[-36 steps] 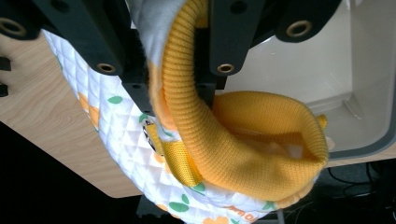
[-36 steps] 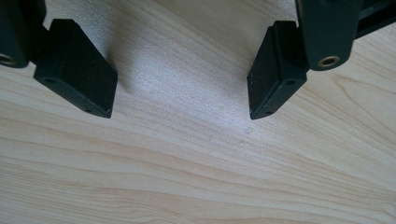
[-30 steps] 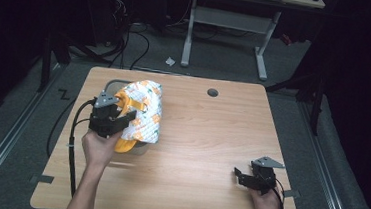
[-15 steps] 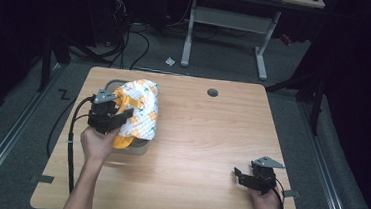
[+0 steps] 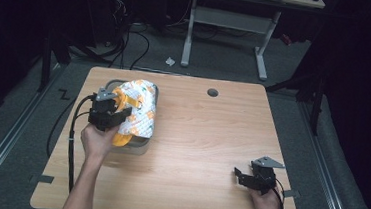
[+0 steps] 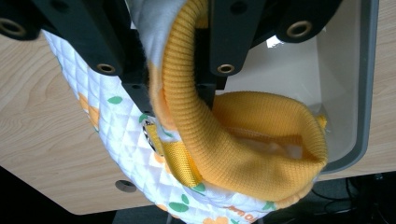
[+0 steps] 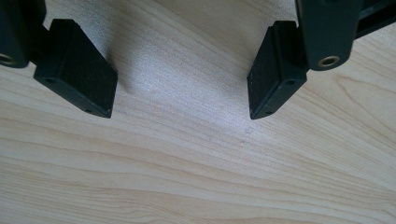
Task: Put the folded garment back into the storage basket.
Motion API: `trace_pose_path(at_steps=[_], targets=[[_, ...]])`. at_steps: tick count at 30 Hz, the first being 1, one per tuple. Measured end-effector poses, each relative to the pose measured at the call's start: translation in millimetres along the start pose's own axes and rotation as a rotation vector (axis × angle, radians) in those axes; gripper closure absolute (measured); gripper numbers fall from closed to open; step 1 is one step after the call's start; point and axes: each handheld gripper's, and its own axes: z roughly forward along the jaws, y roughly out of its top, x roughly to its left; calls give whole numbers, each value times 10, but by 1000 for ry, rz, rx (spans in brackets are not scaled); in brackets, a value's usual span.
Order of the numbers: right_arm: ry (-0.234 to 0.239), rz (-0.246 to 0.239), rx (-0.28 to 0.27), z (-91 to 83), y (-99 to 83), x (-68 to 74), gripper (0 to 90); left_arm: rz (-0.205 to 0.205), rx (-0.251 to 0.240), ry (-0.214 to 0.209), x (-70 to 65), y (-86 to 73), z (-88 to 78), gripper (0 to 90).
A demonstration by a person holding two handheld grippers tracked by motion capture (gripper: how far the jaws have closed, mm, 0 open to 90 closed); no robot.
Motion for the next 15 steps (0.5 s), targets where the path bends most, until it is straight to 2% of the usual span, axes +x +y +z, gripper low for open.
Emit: trace_pose_path(at_steps=[10, 15], targets=[[0, 1, 0, 0, 0, 1, 246, -4, 18, 17, 65, -11, 89, 743], [0, 0, 0, 0, 0, 0, 246, 0, 44, 27, 96, -30, 176, 742]])
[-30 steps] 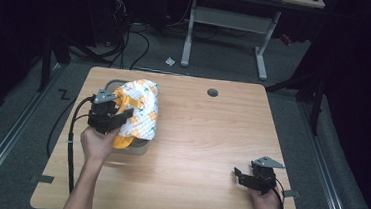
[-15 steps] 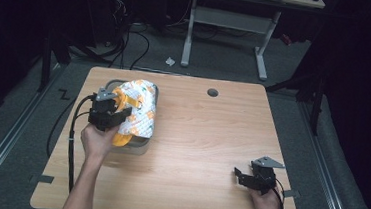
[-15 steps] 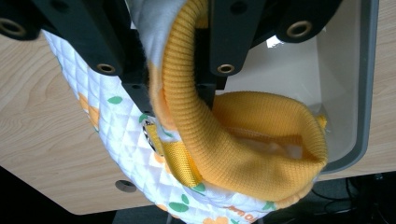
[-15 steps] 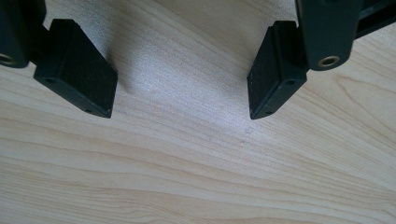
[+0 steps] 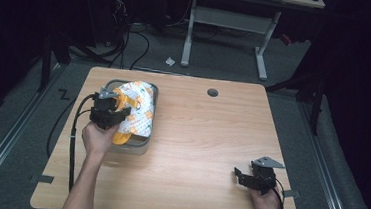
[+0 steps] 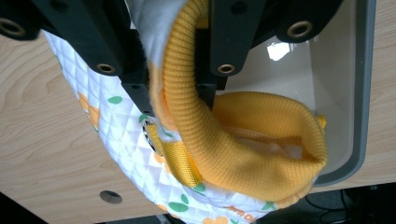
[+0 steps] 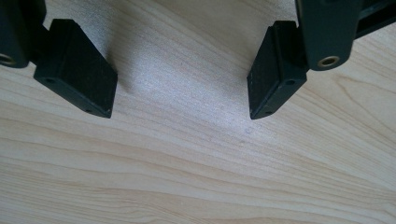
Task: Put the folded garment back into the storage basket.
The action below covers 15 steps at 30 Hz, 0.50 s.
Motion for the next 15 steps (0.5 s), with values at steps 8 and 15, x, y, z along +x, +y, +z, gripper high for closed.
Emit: trace_pose_path(at_steps=[8, 15], targets=[[-1, 0, 0, 0, 0, 0, 246, -11, 34, 15, 58, -51, 100, 740], [0, 0, -1, 0, 0, 0, 246, -10, 75, 41, 97, -87, 212, 737]])
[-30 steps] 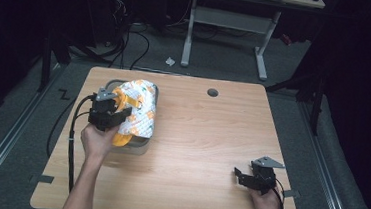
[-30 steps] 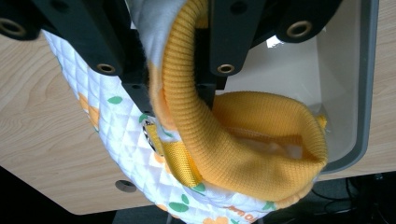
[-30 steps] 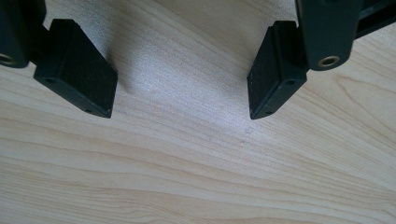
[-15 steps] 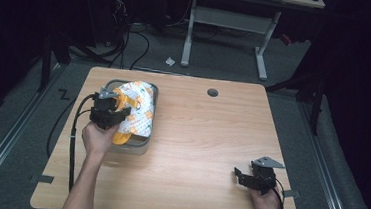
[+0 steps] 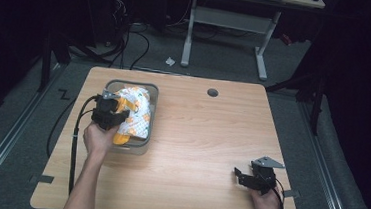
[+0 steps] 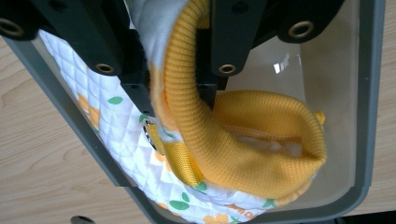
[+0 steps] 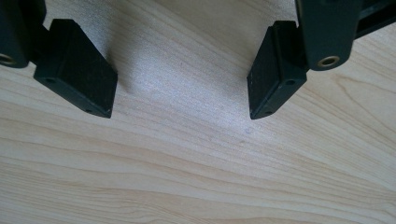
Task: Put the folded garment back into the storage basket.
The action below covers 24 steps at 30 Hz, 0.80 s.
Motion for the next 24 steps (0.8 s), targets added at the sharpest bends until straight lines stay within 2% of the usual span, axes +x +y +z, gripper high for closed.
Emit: trace_pose_path(at_steps=[5, 11, 15, 18, 19, 22, 24], targets=[[0, 0, 0, 0, 0, 0, 246, 11, 30, 1, -20, 4, 103, 736], [0, 1, 0, 0, 0, 1, 246, 35, 60, 24, -29, 24, 187, 729], [0, 0, 0, 0, 0, 0, 246, 30, 94, 40, -30, 20, 260, 714], [0, 2, 0, -1, -1, 1, 246, 23, 110, 58, -25, 15, 291, 669], [0, 1, 0, -1, 0, 0, 246, 13, 102, 68, -18, 22, 287, 647], [0, 2, 1, -1, 0, 0, 246, -18, 115, 84, 7, 23, 297, 539], [0, 1, 0, -1, -1, 0, 246, -10, 108, 100, 6, 23, 286, 505]])
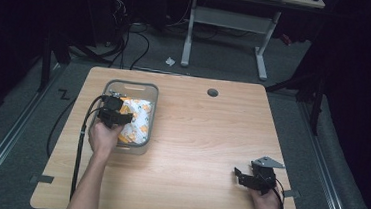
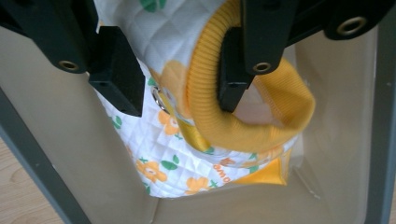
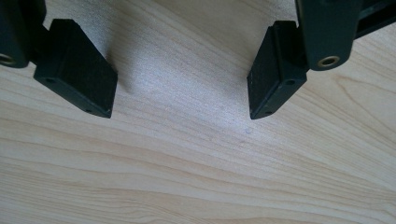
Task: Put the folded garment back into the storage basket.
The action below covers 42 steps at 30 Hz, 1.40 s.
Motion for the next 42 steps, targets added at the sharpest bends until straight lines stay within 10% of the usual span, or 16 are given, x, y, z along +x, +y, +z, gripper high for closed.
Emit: trace_pose_path(at_steps=[42], targets=[[0, 1, 0, 0, 0, 0, 246, 10, -218, -158, -369, -54, -591, 382]])
